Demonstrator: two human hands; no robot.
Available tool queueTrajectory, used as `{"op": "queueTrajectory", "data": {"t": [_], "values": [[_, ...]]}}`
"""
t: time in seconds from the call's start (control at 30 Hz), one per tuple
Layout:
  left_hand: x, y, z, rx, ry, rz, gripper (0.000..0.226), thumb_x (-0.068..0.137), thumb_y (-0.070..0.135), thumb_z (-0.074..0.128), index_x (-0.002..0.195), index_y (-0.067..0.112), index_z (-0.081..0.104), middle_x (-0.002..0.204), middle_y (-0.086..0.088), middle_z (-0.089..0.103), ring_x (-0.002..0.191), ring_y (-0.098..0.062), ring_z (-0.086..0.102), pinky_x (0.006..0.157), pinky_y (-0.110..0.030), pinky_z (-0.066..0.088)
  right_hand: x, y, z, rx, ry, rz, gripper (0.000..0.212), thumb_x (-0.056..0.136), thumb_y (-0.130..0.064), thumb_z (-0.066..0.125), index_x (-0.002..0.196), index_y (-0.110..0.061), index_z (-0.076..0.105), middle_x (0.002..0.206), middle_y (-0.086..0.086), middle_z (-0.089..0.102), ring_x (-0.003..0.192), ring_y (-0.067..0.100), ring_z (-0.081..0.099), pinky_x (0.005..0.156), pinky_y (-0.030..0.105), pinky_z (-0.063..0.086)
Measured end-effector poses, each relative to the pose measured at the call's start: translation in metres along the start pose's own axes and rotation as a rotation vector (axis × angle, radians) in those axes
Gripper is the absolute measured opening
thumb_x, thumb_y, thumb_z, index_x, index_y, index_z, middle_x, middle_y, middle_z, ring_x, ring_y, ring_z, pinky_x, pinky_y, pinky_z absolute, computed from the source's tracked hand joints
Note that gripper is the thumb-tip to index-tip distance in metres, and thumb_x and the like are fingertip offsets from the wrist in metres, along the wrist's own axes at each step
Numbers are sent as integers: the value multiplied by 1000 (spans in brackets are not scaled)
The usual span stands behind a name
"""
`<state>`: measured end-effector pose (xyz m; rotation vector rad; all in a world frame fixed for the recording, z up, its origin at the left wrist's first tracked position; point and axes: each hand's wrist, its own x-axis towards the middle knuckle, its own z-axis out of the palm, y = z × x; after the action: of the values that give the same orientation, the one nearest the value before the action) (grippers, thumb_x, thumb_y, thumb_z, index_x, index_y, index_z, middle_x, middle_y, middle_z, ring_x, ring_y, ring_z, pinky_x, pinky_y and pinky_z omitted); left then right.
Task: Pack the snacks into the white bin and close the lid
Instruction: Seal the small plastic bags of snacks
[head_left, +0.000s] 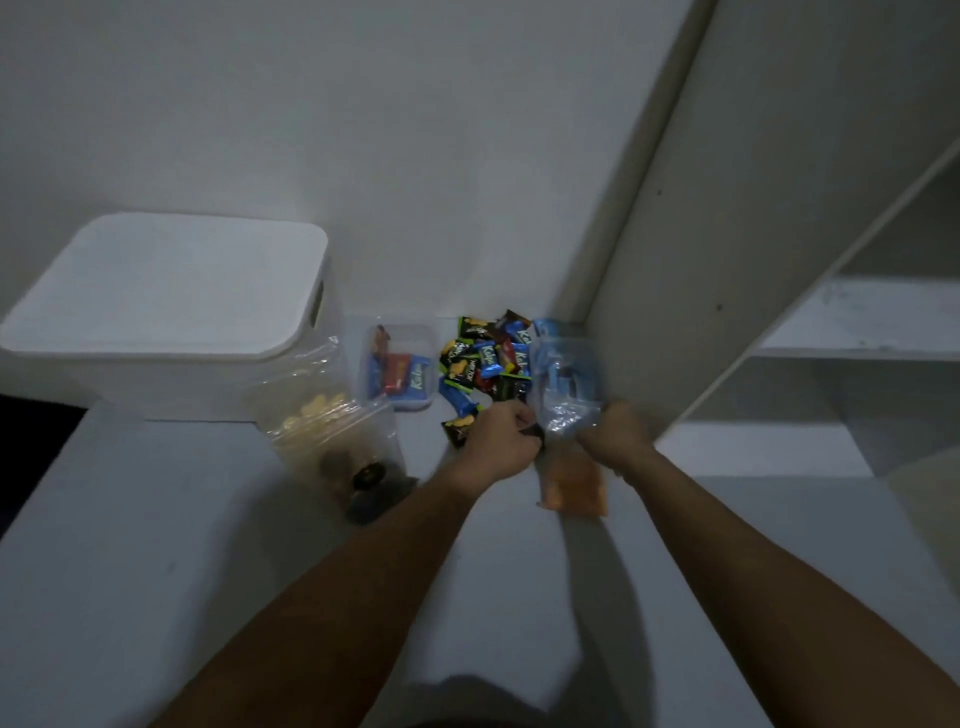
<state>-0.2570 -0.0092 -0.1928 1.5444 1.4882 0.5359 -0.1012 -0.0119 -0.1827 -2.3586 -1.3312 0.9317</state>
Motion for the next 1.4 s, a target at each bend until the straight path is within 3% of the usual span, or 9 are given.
{"op": "queueTrajectory", "data": {"t": [0.1,0.2,0.37,0.53,0.77,0.97,1.03,1.17,1.4], "values": [[8,0,19,-68,-89,-113,25,76,11,68,99,6,62,99,-13,67,95,-28,63,71,-31,49,5,17,4,109,-38,67,50,69,-25,67,110,1,57,107,17,65,98,32,65,76,34,50],[11,-2,28,-183,-190,-221,40,78,14,65,116,11,56,107,-7,65,97,-23,60,79,-33,52,26,39,20,206,-71,110,43,58,-28,56,94,-4,47,87,16,57,76,24,58,66,32,46],[6,2,27,-400,-256,-225,44,79,-9,59,118,8,52,90,1,60,80,-12,56,62,-25,45,5,26,18,268,63,162,41,82,-14,59,118,1,47,111,19,62,103,36,61,88,41,52],[-1,-3,22,-401,-120,-93,53,80,-4,61,127,20,53,112,3,68,105,-15,64,83,-28,55,-3,17,20,303,131,10,28,92,-20,52,117,-11,59,111,15,67,104,36,62,87,38,49],[-31,18,-10,-509,162,77,56,82,-8,58,125,25,45,100,20,53,88,5,54,60,-10,51,-15,-10,20,499,176,-215,22,93,-20,51,79,-24,68,84,14,70,82,38,67,74,58,55],[-35,23,-36,-635,250,155,65,76,-13,60,128,24,46,113,11,58,106,-9,60,81,-31,57,-26,-41,14,583,212,-389,28,95,-19,55,120,-17,68,100,6,74,91,20,70,82,47,58],[-36,29,-45,-689,286,145,65,80,-16,53,134,18,43,118,7,56,103,-6,61,75,-23,57,-29,-48,11,567,221,-455,28,95,-19,56,121,-20,67,107,5,73,94,17,69,83,43,58],[-43,45,-55,-666,341,164,58,91,-11,45,140,20,42,102,35,29,101,17,46,80,-8,45,-32,-61,6,546,223,-561,27,94,-15,58,118,-17,68,101,-2,73,89,9,67,77,22,53],[-40,50,-62,-616,413,197,44,98,0,42,142,7,41,137,5,42,87,28,23,61,13,29,-34,-75,2,599,218,-622,27,94,-14,57,119,-13,68,115,3,71,106,10,66,92,27,53]]}}
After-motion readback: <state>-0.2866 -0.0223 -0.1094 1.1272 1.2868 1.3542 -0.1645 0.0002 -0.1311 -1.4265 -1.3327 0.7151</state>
